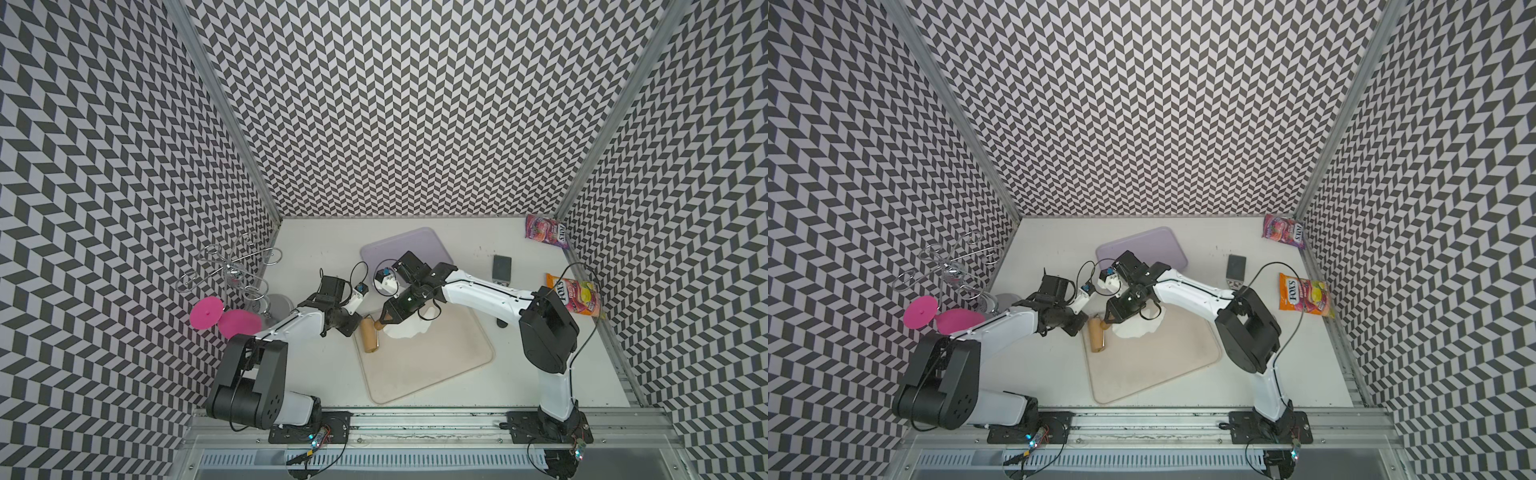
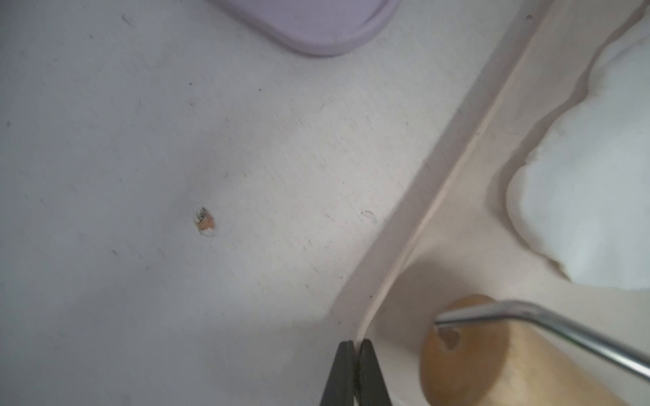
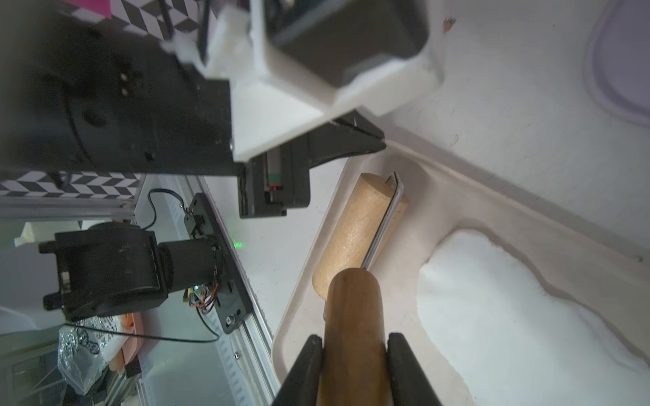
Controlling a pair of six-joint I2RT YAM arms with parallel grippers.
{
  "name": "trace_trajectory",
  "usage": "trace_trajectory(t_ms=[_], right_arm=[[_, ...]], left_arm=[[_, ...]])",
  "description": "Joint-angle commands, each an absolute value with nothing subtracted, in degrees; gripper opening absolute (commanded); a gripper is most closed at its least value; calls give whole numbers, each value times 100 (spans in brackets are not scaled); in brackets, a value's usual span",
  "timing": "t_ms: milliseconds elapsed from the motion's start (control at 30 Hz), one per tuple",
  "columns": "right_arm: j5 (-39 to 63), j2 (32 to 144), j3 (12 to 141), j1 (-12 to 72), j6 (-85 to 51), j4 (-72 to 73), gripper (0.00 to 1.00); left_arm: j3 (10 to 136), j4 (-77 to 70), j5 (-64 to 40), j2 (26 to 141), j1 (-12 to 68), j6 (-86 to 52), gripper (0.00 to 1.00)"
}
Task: Roll out the dumpling wrappers from the dough
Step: Flatten out the dough on the work surface.
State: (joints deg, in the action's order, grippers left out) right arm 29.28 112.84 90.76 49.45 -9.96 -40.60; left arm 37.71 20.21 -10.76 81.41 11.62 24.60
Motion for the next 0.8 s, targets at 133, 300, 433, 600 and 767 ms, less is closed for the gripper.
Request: trace_trajectory(t_ms=[133,300,433,600,767], right_arm=[[2868,10148,8970,4660,-775,-4847,0],[1888,10111,9073,4456,-633,-5423,0],[1230,10419,9252,4455,-579,-5747,0],[920,10740,9484,4482,-521,-5837,0],[886,11192,9568,4550,-450,-5908,0]], left_arm=[[3781,1973,-1282,8081,1213,2584,0],[3795,1982,-1283,8083,1213,2585,0],[3787,1971,-1285,8081,1213,2584,0],[3786,1963,-1283,8086,1213,2584,0],[3799,1978,-1284,8095,1213,2585,0]])
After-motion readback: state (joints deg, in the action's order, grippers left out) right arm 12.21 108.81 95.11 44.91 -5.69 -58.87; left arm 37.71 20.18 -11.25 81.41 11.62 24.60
